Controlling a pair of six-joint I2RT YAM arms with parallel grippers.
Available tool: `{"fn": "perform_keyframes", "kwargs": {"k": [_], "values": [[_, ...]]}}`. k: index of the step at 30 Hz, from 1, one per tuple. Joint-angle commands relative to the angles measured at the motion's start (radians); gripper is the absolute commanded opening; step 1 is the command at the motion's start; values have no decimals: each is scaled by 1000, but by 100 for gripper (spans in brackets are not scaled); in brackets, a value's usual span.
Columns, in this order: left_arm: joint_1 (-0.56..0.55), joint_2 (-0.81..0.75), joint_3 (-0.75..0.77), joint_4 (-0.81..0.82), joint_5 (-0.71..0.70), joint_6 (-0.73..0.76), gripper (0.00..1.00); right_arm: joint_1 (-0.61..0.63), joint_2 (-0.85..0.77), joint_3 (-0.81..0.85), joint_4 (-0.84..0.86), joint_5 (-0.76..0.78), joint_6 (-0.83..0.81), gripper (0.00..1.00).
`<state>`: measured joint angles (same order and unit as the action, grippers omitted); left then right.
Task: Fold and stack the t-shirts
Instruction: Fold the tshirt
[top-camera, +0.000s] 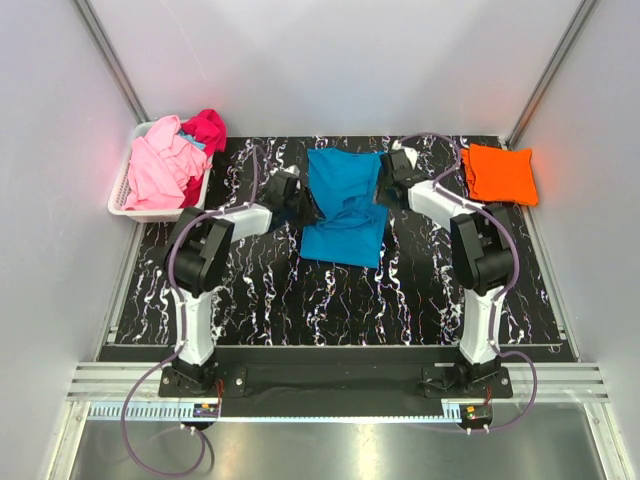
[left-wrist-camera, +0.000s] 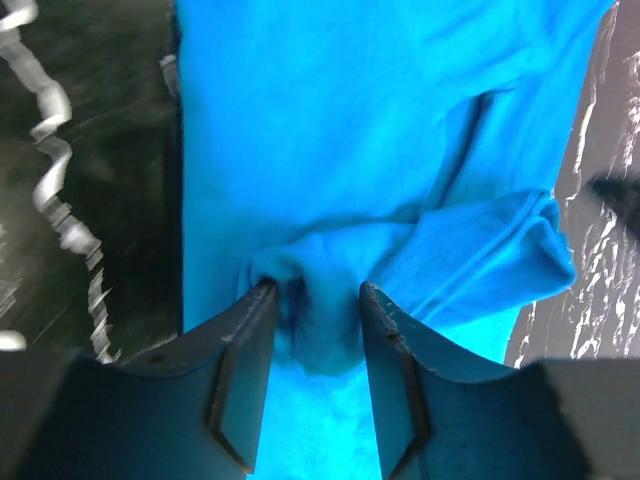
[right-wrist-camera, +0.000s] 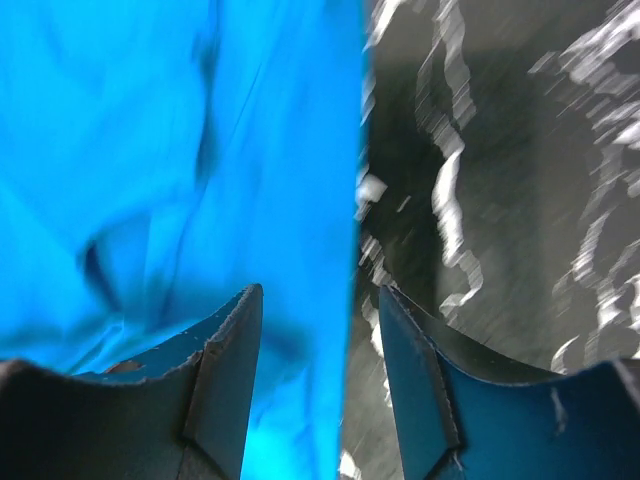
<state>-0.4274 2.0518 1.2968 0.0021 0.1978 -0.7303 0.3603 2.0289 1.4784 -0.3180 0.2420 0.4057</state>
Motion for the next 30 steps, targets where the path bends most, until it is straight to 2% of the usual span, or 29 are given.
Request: {"fn": "perform_keyframes", "kwargs": {"k": [1, 7, 14, 18, 22, 25, 30], "values": [[9, -137, -92, 283, -98, -32, 46, -40, -6, 43, 105, 94, -1, 57], [12, -182, -162, 368, -51, -72, 51, -61, -6, 43, 135, 24, -13, 57], [9, -258, -205, 283, -29, -73, 52, -60, -143, -128, 122, -66, -18, 51], [-2, -320, -179, 93, -69, -43, 50, -58, -292, -223, 99, -151, 8, 50], [-37, -337, -133, -156, -135, -20, 50, -34, -366, -268, 45, -239, 25, 48], [-83, -299, -99, -241, -163, -21, 49, 26, -368, -279, 21, -302, 28, 43], [-99, -205, -45, -300, -143, -47, 47, 117, -288, -260, -18, -322, 33, 43]]}}
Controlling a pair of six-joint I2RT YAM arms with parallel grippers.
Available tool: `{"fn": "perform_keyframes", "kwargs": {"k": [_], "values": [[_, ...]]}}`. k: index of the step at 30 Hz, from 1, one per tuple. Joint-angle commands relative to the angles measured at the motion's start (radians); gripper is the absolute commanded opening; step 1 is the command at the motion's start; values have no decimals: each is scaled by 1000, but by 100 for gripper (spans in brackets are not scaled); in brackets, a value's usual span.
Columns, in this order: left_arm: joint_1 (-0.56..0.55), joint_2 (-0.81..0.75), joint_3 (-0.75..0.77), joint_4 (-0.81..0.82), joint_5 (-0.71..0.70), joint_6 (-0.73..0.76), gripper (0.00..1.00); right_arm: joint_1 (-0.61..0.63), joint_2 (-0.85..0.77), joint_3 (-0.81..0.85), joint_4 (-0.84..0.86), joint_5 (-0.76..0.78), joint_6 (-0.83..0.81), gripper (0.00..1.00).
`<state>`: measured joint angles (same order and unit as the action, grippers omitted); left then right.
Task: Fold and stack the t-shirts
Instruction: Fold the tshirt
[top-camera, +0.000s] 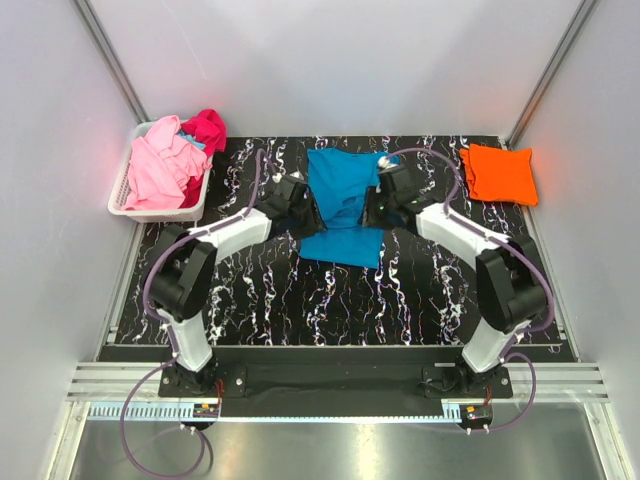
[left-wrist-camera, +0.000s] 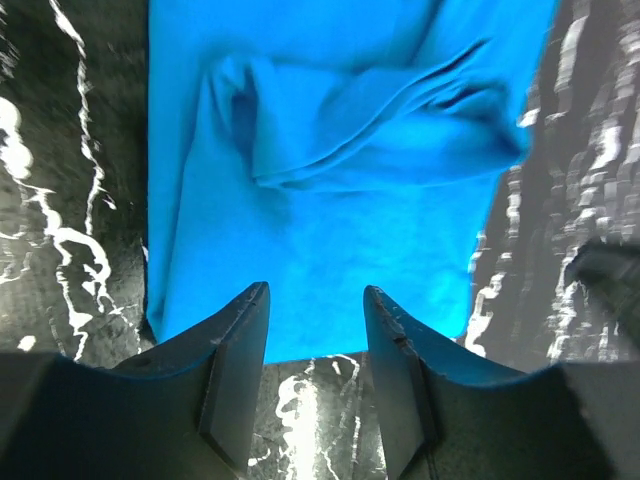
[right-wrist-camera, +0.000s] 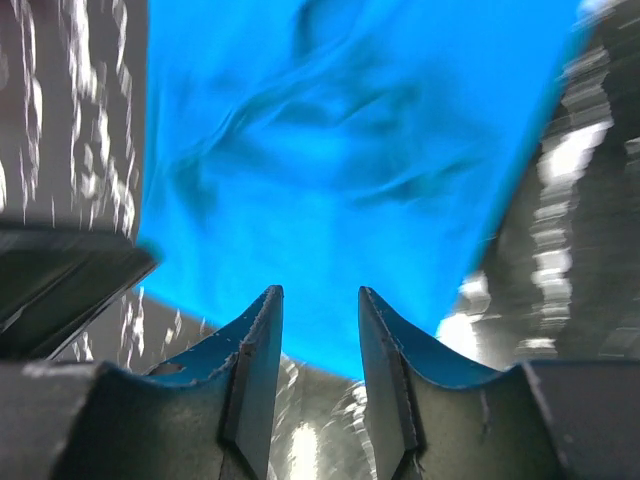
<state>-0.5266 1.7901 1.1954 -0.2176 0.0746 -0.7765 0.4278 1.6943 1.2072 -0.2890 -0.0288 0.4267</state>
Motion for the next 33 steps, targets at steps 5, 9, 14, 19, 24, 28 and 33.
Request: {"fn": "perform_keyframes", "kwargs": {"k": [5, 9, 14, 19, 24, 28, 33], "values": [[-22, 118, 108, -118, -64, 17, 46, 69, 132, 12, -26, -92, 26, 42], [-39, 199, 142, -154, -97, 26, 45, 72, 217, 20, -16, -106, 30, 40], [-76, 223, 115, -207, -156, 14, 44, 88, 249, -8, -19, -102, 53, 38], [-124, 164, 0, -258, -223, -49, 45, 100, 237, -75, -56, -89, 93, 36], [-193, 46, -195, -287, -280, -125, 45, 104, 180, -136, -94, -65, 127, 35], [-268, -30, -319, -293, -299, -211, 45, 127, 108, -222, -134, -49, 155, 34], [-323, -116, -434, -299, -308, -279, 45, 192, -56, -342, -180, -25, 214, 33]]}}
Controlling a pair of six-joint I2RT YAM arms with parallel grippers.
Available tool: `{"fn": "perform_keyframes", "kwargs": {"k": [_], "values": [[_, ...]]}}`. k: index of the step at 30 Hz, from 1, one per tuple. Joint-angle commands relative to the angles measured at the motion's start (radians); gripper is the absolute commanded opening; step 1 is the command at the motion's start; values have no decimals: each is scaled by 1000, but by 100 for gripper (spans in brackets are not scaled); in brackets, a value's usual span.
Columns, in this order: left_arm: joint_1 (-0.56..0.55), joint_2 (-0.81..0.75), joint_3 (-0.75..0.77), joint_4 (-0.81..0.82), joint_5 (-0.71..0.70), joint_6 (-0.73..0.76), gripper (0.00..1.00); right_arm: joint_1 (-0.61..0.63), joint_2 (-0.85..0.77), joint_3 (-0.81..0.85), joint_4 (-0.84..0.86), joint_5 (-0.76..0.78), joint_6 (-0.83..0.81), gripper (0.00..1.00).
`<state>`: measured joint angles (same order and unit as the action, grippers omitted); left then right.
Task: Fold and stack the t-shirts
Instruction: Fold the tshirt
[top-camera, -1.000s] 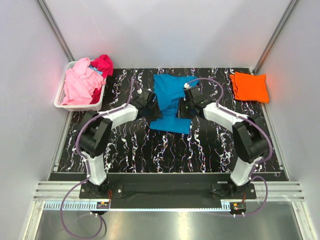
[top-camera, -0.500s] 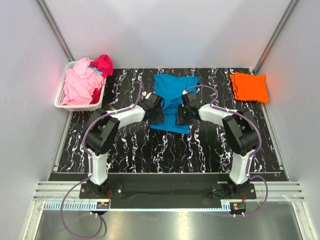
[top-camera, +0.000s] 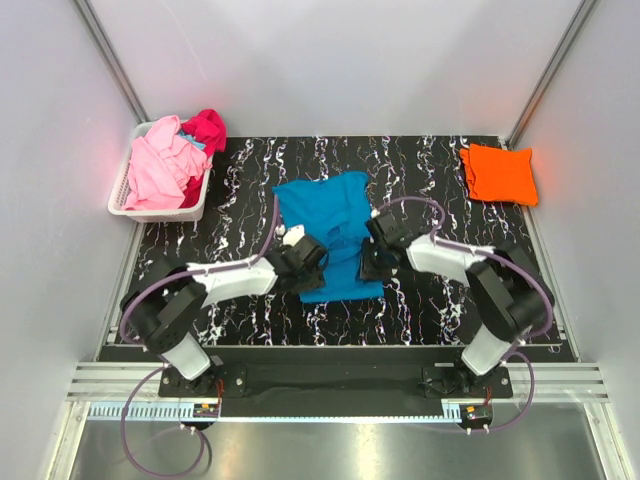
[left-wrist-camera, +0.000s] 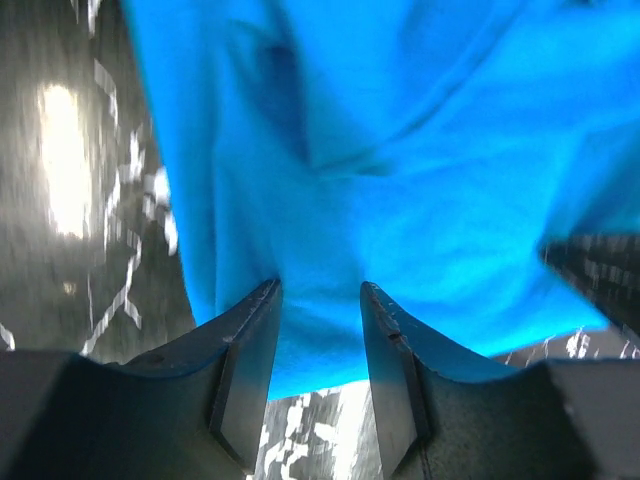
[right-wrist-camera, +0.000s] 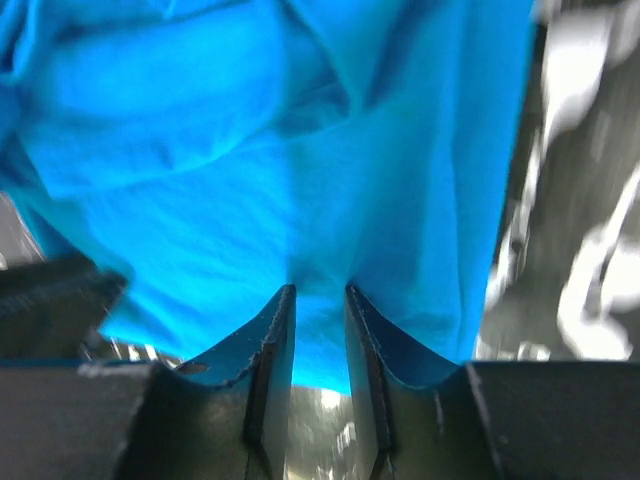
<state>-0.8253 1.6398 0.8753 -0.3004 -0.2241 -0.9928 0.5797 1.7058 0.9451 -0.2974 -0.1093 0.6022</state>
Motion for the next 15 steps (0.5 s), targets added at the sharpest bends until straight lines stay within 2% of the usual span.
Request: {"fn": "perform_keyframes", "kwargs": {"k": [1, 7, 15], "values": [[-35, 13, -131, -218, -12, -76, 45, 51, -93, -116, -177, 57, 63, 33], [-64, -60, -151, -267, -35, -112, 45, 132, -241, -193, -204, 59, 139, 33], [-104, -184, -99, -374, -70, -135, 46, 151, -279, -105, -284, 97, 123, 33]]}}
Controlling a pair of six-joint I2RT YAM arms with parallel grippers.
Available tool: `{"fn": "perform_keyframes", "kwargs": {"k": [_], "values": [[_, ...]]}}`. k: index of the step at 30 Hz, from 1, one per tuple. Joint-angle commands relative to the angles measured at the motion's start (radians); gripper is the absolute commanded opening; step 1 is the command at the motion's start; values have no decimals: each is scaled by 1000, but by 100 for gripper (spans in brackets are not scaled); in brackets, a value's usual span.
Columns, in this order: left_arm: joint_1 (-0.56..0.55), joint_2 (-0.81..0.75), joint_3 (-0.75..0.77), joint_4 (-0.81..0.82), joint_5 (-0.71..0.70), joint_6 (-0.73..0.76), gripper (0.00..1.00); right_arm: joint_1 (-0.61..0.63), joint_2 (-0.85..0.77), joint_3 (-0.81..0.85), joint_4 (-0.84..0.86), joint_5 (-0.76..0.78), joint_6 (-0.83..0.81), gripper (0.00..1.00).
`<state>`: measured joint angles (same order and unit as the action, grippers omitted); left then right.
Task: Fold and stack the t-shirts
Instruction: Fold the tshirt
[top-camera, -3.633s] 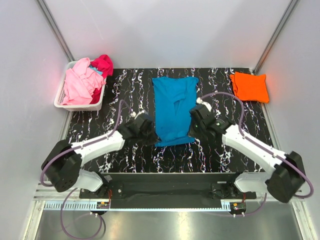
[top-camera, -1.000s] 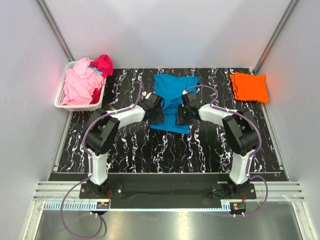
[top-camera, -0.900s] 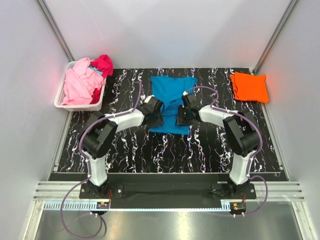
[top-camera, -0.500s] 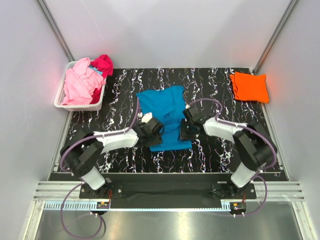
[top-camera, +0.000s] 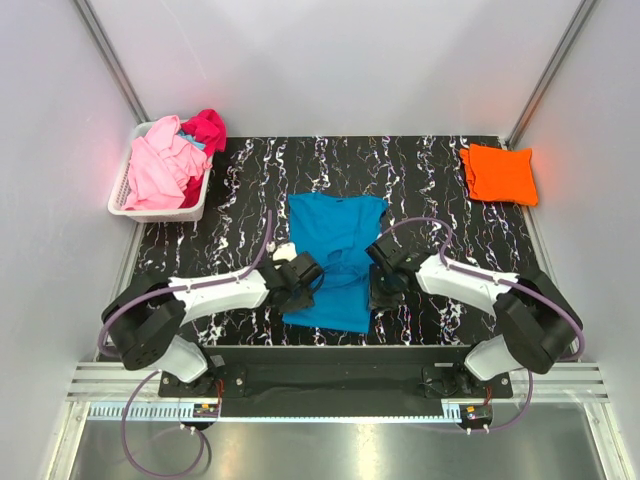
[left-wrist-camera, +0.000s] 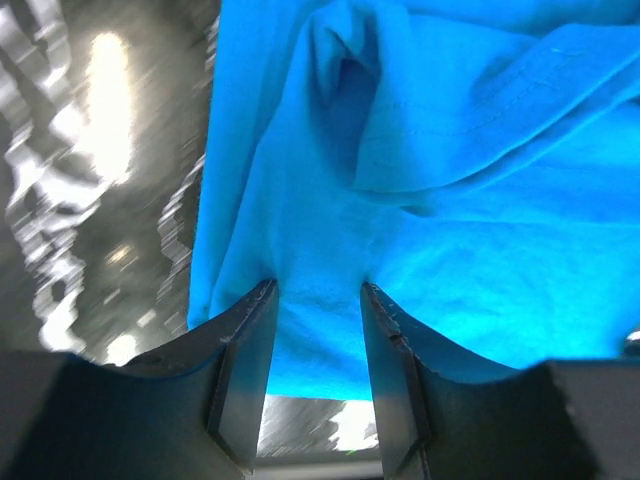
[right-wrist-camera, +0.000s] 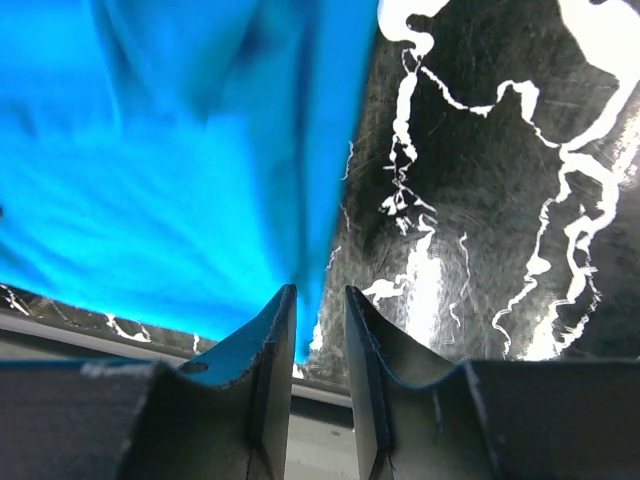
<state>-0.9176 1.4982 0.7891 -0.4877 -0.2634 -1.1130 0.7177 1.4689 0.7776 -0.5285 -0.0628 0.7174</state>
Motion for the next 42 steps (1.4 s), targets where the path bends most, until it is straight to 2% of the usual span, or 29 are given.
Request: {"fn": "perform_keyframes", "kwargs": {"k": [1, 10, 16, 23, 33, 42], "values": [[-13, -59, -2, -195, -33, -13, 46, 14, -48, 86, -62, 58, 8, 33], [-15, -168, 65, -219, -59, 7, 48, 25, -30, 175, -93, 73, -12, 33], [-7, -115, 101, -134, -20, 45, 48, 57, 59, 199, -65, 73, -24, 33], [46, -52, 56, -8, 69, 39, 46, 69, 110, 210, -19, 72, -32, 33], [95, 20, 94, 11, 59, 81, 45, 69, 188, 258, 24, 107, -76, 32], [164, 59, 162, 17, 36, 134, 45, 68, 295, 353, 39, 205, -119, 28]]}}
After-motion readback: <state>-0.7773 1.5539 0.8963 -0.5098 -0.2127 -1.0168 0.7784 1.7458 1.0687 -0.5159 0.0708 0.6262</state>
